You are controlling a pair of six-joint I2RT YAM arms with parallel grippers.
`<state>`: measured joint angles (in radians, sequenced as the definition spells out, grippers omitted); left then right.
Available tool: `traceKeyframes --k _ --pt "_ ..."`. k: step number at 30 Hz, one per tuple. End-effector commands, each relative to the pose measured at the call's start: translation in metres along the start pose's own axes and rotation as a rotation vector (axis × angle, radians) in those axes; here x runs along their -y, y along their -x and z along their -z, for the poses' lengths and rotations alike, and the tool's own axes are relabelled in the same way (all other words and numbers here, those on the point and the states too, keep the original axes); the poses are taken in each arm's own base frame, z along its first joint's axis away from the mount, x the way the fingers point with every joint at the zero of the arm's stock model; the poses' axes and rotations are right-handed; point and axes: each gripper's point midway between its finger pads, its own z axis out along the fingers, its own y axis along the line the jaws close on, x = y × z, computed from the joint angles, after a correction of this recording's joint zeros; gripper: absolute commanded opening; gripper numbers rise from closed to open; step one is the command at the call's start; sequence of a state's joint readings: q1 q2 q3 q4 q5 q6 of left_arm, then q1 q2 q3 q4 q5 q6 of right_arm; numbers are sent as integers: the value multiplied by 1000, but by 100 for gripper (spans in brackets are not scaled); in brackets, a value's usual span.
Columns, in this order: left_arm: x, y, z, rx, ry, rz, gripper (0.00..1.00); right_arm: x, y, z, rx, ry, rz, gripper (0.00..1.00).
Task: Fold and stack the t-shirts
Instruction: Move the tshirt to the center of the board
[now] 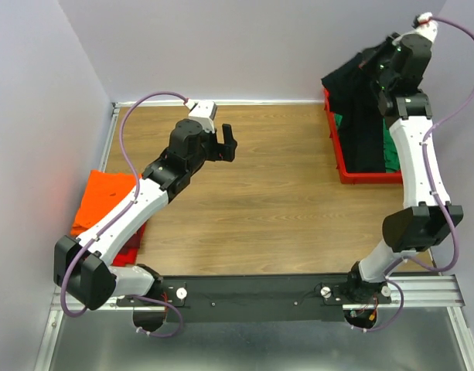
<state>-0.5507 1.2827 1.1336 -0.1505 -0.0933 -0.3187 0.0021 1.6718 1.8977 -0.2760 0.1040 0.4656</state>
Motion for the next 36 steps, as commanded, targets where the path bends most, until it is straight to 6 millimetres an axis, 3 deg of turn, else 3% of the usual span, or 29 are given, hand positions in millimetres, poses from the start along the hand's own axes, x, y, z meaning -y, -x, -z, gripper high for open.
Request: traceKeyframes --k 1,3,4,5,6,7,10,14,17,19,20,23,24,25,26,28,29,30,31,32,34,36 --pt "1 15 5 28 -8 11 98 -111 43 54 100 285 63 0" --pt "-1 16 5 30 -3 14 98 -144 58 77 138 369 69 0" --pt "-2 16 5 29 1 19 99 -171 52 90 126 444 70 0" --pt "-4 18 5 33 6 21 98 -190 60 102 145 497 72 0" --pt "-6 19 5 34 8 24 98 -202 54 109 135 530 77 1" --pt "-7 18 5 31 11 26 98 -217 60 120 152 569 73 0" --pt "-11 19 5 31 11 38 98 -275 57 160 167 710 70 0" --pt "-16 21 5 36 22 43 98 -308 55 178 194 763 79 0" --pt "-18 23 6 43 30 48 98 -308 45 166 180 723 66 0" --pt "-20 23 7 46 40 50 98 -292 37 148 179 608 68 0" --pt "-22 24 7 48 47 51 98 -283 13 132 142 548 102 0" --pt "-27 26 8 56 70 56 98 -241 -23 99 95 343 143 1" --pt "-28 25 8 55 78 60 98 -215 -61 82 25 268 182 6" --pt "-29 25 8 56 84 63 98 -194 -79 71 -9 207 183 10" --pt "-32 24 7 53 101 67 98 -147 -119 49 -96 111 168 18" --pt "-40 20 7 44 142 88 98 -100 -161 30 -207 52 127 31" --pt "-44 18 7 36 159 100 98 -56 -174 15 -247 -33 74 46" --pt "-52 9 6 6 188 116 98 -32 -194 10 -298 -68 63 52" --pt "-57 4 6 -6 206 131 98 2 -234 11 -389 -127 74 59" --pt "-62 -2 6 -14 226 153 98 24 -246 10 -434 -149 47 67" --pt "-78 -19 10 -41 284 180 98 43 -274 23 -507 -171 55 72" --pt "-88 -32 13 -52 331 226 98 44 -287 34 -553 -149 48 74"
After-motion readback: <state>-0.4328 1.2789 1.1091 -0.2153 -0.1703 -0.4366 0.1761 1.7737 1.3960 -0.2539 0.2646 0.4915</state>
